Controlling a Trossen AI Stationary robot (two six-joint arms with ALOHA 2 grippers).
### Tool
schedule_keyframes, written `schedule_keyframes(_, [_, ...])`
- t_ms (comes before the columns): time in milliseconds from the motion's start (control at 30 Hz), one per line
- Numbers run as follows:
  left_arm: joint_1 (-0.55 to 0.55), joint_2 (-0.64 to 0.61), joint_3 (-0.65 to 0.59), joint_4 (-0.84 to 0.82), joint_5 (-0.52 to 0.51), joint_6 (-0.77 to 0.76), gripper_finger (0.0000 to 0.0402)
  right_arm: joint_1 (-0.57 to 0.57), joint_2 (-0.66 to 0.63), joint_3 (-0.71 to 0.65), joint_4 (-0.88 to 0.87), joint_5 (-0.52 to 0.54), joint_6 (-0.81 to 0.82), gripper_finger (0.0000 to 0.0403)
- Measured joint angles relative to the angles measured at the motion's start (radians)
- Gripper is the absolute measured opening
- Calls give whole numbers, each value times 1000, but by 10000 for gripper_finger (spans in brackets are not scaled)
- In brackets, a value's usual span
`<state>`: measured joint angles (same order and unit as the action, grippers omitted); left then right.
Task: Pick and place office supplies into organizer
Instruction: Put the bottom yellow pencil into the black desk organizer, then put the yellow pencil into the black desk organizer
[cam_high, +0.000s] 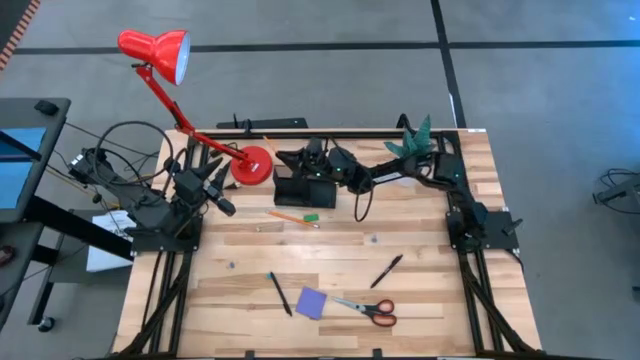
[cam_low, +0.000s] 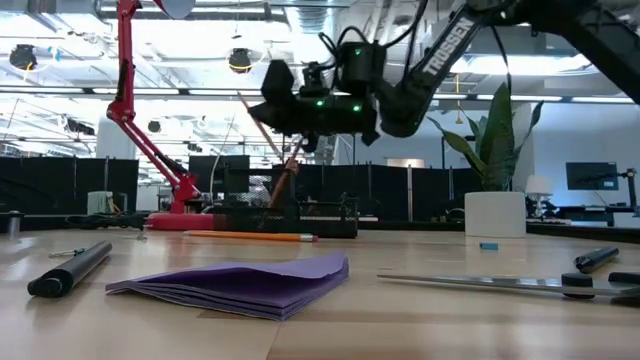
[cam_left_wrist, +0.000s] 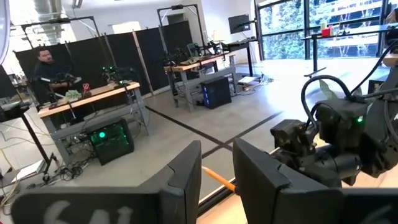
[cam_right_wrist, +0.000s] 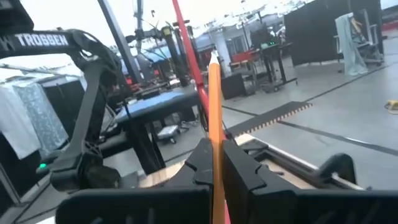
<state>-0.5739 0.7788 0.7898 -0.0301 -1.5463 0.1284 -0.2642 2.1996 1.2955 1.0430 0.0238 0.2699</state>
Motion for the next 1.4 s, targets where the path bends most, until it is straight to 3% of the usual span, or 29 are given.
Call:
schedule_keyframes(433, [0, 0, 0, -135, 21, -120, 85, 2, 82, 136, -57, 35, -123, 0])
schedule_keyframes(700, [0, 0, 0, -200, 60, -195, 85, 41, 80, 144, -172, 184, -244, 0])
schedule_keyframes(1033, [0, 0, 0, -206, 80, -216, 85, 52, 78, 144, -215, 193, -260, 1])
schedule_keyframes(1400, [0, 0, 0, -208, 100, -222, 85, 76, 80, 143, -234, 194, -329, 97])
